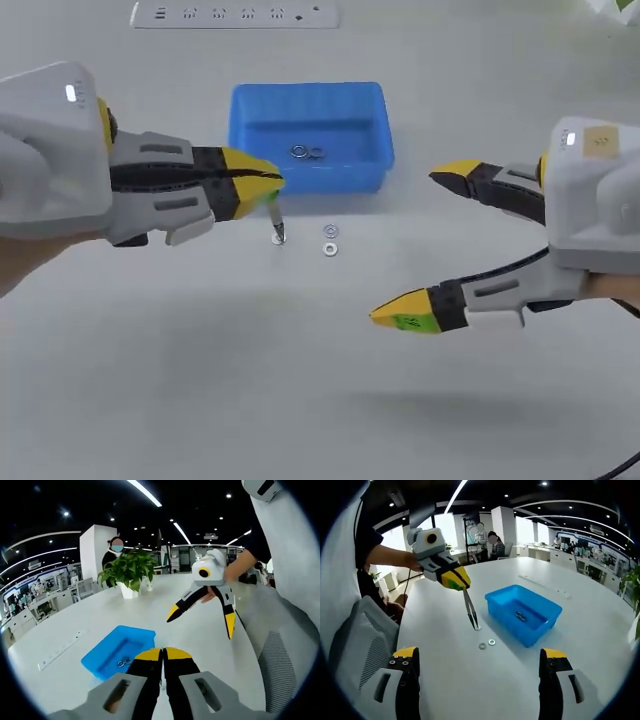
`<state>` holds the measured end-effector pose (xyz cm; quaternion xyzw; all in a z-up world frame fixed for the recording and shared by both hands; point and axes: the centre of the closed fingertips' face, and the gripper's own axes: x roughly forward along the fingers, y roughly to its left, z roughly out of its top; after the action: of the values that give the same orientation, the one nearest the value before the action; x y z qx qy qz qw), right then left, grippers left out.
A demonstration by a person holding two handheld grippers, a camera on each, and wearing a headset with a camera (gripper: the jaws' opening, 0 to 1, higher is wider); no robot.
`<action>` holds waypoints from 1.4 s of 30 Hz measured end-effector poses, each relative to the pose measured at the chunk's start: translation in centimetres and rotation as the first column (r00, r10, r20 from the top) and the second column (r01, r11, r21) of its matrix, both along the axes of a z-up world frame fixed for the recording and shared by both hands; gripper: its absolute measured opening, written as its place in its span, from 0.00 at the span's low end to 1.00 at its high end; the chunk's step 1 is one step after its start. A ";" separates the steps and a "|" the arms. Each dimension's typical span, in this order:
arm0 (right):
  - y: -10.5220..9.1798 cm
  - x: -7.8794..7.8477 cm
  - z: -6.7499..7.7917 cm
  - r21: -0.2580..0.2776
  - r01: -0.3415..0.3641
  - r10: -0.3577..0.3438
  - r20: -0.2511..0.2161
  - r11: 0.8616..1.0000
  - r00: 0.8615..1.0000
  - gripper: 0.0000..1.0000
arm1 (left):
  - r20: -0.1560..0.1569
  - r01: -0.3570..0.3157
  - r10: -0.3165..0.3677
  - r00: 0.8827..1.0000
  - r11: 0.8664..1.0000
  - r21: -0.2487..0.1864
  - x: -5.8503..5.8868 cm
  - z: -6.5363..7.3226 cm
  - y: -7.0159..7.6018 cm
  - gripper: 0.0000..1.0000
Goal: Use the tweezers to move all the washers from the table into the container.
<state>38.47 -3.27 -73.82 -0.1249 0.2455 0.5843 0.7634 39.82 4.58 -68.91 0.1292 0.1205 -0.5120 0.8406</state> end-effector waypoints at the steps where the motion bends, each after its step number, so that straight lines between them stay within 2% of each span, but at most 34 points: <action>1: 0.0 0.0 0.0 0.001 -0.001 0.001 -0.002 1.000 1.000 1.00 | -0.006 0.004 -0.003 1.000 1.000 0.003 -0.1 -0.1 0.0 0.04; 9: 0.3 -0.3 0.1 0.017 -0.001 0.001 -0.016 1.000 1.000 1.00 | 0.012 0.014 -0.014 1.000 1.000 0.026 -0.4 -0.2 -0.1 0.04; 11: 0.3 -0.4 -0.1 0.013 -0.005 0.005 -0.018 1.000 1.000 1.00 | 0.002 0.023 -0.023 1.000 1.000 0.016 -0.5 -0.2 -0.3 0.04; 12: 0.3 -0.4 -0.2 0.011 -0.005 0.005 -0.020 1.000 1.000 1.00 | 0.001 0.021 -0.021 1.000 0.999 0.037 -0.5 -0.7 -0.1 0.04; 13: 0.3 -0.5 -0.2 0.011 -0.006 0.007 -0.022 1.000 1.000 1.00 | 0.008 0.016 -0.016 1.000 1.000 0.008 -0.3 -0.3 -0.3 0.04; 14: 0.3 -0.5 -0.2 0.011 -0.006 0.006 -0.025 1.000 1.000 1.00 | -0.004 0.008 -0.008 1.000 1.000 0.008 -0.3 -0.5 -0.3 0.04; 17: 0.4 -0.7 -0.2 0.018 -0.007 0.007 -0.030 1.000 1.000 1.00 | 0.014 0.010 -0.010 1.000 1.000 0.028 -0.3 -0.4 -0.1 0.04; 18: 0.4 -0.8 -0.1 0.020 -0.007 0.007 -0.031 1.000 1.000 1.00 | 0.014 0.012 -0.012 1.000 1.000 0.026 -0.4 -0.3 -0.1 0.04; 19: 0.4 -0.8 -0.2 0.021 -0.006 0.007 -0.032 1.000 0.999 1.00 | 0.001 0.014 -0.014 1.000 1.000 -0.003 -0.5 0.1 -0.3 0.04; 20: 0.4 -0.8 -0.2 0.022 -0.006 0.007 -0.034 1.000 0.999 1.00 | 0.011 0.012 -0.012 1.000 1.000 -0.004 -0.5 0.2 -0.3 0.04; 23: 0.5 -0.8 -0.3 0.021 -0.004 0.005 -0.037 1.000 0.999 1.00 | 0.017 0.008 -0.008 1.000 1.000 0.018 -0.4 -0.1 -0.2 0.04; 25: 0.5 -0.9 -0.4 0.021 -0.006 0.007 -0.041 1.000 0.999 1.00 | 0.004 0.005 -0.005 1.000 1.000 0.018 -0.4 -0.4 -0.2 0.04; 29: 0.5 -0.9 -0.2 0.027 -0.004 0.005 -0.042 1.000 0.999 1.00 | 0.017 -0.008 0.007 1.000 1.000 0.020 -0.1 -0.2 0.1 0.04; 31: 0.5 -0.9 -0.2 0.030 -0.002 0.003 -0.046 1.000 0.999 1.00 | 0.009 -0.003 0.003 1.000 1.000 0.019 -0.3 -0.3 0.0 0.04; 32: 0.5 -0.9 -0.2 0.029 -0.001 0.003 -0.047 1.000 0.999 1.00 | 0.021 -0.001 0.001 1.000 0.999 0.034 -0.3 -0.4 0.0 0.04; 33: 0.5 -0.9 -0.3 0.027 -0.002 0.003 -0.047 1.000 0.999 1.00 | 0.009 0.002 -0.002 1.000 1.000 0.021 -0.4 -0.4 -0.1 0.04; 35: 0.5 -0.9 -0.3 0.026 -0.001 0.002 -0.047 1.000 0.999 1.00 | 0.017 0.002 -0.002 1.000 1.000 0.028 -0.3 -0.4 -0.1 0.04; 39: 0.6 -1.1 -0.4 0.028 -0.002 0.004 -0.052 1.000 0.999 1.00 | -0.010 -0.010 0.010 1.000 1.000 0.012 -0.2 -0.3 0.0 0.04; 42: 0.9 -1.2 -0.4 0.032 -0.013 0.015 -0.055 0.999 0.998 1.00 | -0.019 -0.005 0.006 1.000 1.000 0.026 -0.2 -0.3 0.0 0.04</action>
<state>37.23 -2.39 -74.18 -0.0984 0.2562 0.5965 0.7542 39.67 4.53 -69.26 0.1348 0.1355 -0.5092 0.8391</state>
